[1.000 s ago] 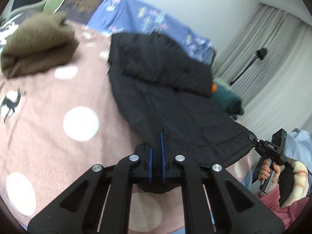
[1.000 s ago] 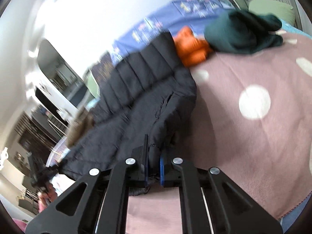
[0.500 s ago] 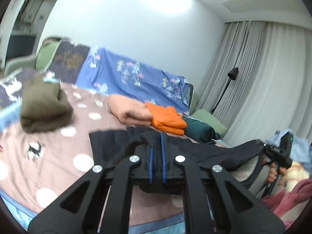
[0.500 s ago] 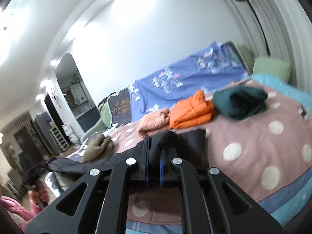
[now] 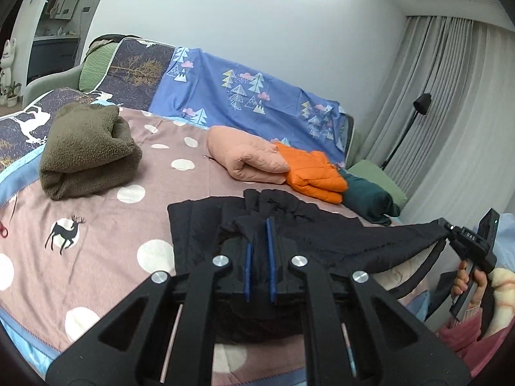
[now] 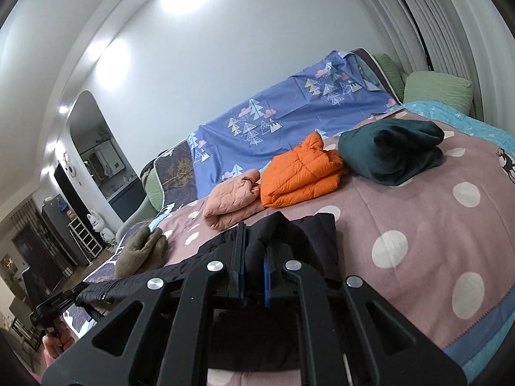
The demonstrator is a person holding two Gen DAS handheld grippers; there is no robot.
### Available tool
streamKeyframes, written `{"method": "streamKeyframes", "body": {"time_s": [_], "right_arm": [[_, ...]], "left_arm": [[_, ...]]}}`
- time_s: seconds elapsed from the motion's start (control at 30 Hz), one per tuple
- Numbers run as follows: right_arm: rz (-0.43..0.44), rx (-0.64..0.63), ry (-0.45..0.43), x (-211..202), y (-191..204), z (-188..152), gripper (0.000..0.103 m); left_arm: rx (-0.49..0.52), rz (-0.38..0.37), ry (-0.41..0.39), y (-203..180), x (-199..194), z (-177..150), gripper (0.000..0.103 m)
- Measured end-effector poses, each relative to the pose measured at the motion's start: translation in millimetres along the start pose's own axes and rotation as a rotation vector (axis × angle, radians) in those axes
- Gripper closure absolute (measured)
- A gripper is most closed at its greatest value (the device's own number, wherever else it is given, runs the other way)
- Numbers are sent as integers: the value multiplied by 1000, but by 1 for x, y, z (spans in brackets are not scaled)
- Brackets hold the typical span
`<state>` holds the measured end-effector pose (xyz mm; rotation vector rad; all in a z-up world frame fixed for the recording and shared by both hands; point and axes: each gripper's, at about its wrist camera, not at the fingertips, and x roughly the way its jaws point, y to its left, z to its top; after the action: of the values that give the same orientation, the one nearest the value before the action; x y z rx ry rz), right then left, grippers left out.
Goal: Fold large clothes
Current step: 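Grasp the jacket hem with both grippers and lift it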
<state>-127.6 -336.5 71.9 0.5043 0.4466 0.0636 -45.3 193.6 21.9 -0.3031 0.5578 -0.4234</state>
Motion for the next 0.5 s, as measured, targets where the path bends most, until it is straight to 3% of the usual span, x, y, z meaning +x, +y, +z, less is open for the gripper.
{"method": "streamKeyframes", "body": {"time_s": [0.5], "right_arm": [[-119,-16,99,121,-25,24,95]], "left_arm": [[-22,76,103,30,115,40,94]]}}
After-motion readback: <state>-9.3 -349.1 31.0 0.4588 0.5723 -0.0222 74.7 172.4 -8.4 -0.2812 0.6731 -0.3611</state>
